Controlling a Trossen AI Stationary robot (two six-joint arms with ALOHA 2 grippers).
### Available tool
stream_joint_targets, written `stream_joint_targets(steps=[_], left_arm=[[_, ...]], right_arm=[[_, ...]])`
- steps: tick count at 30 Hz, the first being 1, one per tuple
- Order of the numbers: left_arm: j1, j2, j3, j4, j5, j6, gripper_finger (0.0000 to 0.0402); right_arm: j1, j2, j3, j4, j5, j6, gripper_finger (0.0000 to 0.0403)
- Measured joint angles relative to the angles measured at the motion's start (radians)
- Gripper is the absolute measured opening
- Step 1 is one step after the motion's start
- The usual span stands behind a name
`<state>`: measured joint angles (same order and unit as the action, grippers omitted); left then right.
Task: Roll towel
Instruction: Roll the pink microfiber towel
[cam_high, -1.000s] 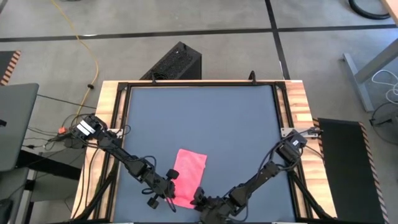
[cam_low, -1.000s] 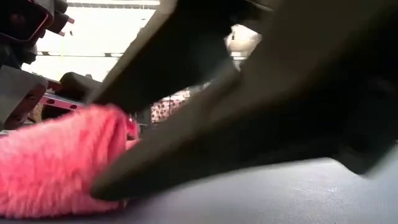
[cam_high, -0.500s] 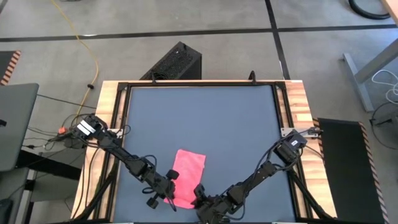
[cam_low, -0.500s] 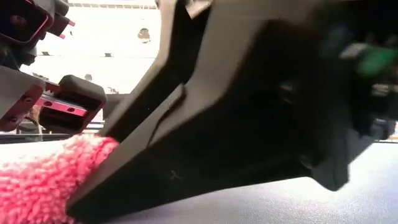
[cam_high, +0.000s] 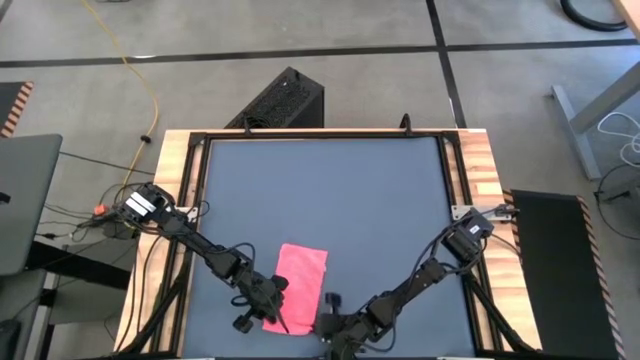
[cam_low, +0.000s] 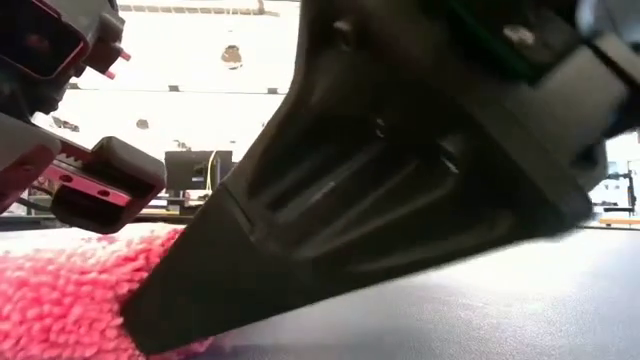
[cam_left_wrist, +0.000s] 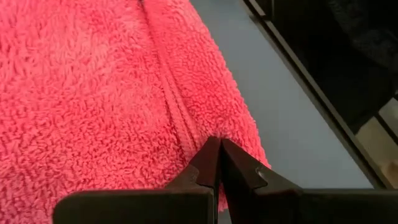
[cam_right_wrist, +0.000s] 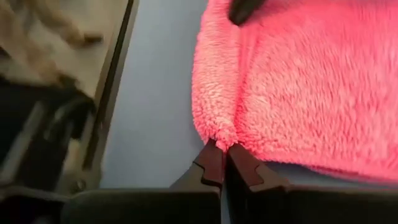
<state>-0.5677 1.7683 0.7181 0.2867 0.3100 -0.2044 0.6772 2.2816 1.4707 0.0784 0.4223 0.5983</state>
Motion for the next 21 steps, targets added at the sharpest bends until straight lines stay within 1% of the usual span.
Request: stream_joint_targets(steps=[4, 6, 8, 14, 18, 21], left_arm=[[0.000, 0.000, 0.000, 0.000, 0.004, -0.003, 0.0000], [0.000, 0.000, 0.000, 0.000, 0.004, -0.003, 0.0000], [0.000, 0.000, 0.000, 0.000, 0.004, -0.003, 0.0000], [0.005, -0.001, 0.000, 0.004, -0.002, 0.005, 0.0000], [0.009, -0.008, 0.000, 0.000, -0.014, 0.011, 0.0000], [0.010, -0.008, -0.001, -0.010, -0.019, 0.016, 0.0000]], right_arm=[[-0.001, -0.001, -0.070, 0.145, -0.066, 0.221, 0.0018], [-0.002, -0.003, -0.113, 0.226, -0.089, 0.280, 0.0018], [-0.003, -0.006, -0.152, 0.298, -0.112, 0.373, 0.0019], [-0.007, -0.030, -0.272, 0.480, -0.200, 0.730, 0.0019], [-0.006, -0.033, -0.314, 0.528, -0.254, 0.939, 0.0019], [0.001, -0.033, -0.320, 0.521, -0.328, 1.024, 0.0019]])
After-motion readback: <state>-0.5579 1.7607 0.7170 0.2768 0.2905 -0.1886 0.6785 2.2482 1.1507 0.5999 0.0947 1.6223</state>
